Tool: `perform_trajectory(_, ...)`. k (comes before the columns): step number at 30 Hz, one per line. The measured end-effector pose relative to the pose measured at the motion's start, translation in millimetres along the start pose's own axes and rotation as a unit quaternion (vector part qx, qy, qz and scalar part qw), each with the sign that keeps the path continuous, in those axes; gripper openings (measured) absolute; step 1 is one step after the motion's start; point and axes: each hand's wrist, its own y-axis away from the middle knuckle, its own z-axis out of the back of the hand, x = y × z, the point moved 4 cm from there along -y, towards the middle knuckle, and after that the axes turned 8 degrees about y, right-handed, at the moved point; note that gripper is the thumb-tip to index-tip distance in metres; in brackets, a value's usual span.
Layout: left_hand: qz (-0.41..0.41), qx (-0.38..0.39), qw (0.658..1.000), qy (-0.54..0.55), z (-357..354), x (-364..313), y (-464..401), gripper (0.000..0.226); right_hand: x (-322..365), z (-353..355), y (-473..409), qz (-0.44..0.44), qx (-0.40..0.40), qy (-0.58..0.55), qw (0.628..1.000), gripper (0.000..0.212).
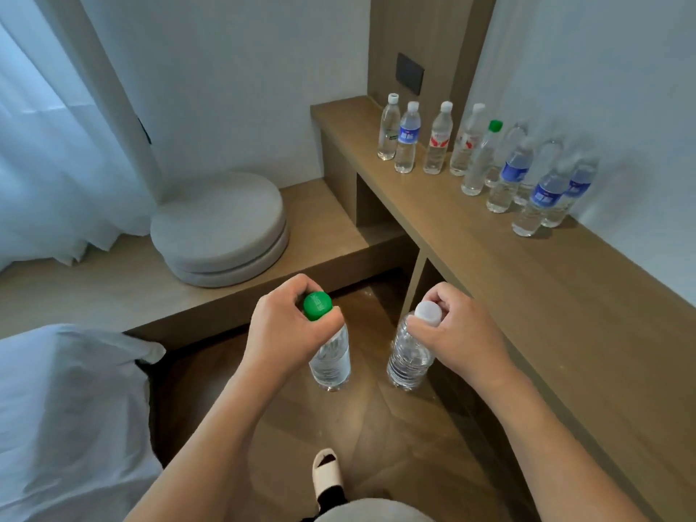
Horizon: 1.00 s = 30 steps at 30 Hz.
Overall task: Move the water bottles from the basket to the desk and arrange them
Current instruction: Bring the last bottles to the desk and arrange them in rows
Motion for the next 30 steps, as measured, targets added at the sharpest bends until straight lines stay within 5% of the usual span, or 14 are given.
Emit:
perform_trajectory(15,-0.033,0.065,0.997,0.014,-45.8,28.3,-319.0,0.018,-7.2,-8.0,-271.5,-0.135,-0.009,-0.088,0.987,0.030)
perform_trajectory(30,-0.123,0.288,0.950,-0.002,-194.1,-11.9,-551.1,0.021,-84.1,44.4,-430.7,-0.315,-0.142,-0.071,0.935,0.028)
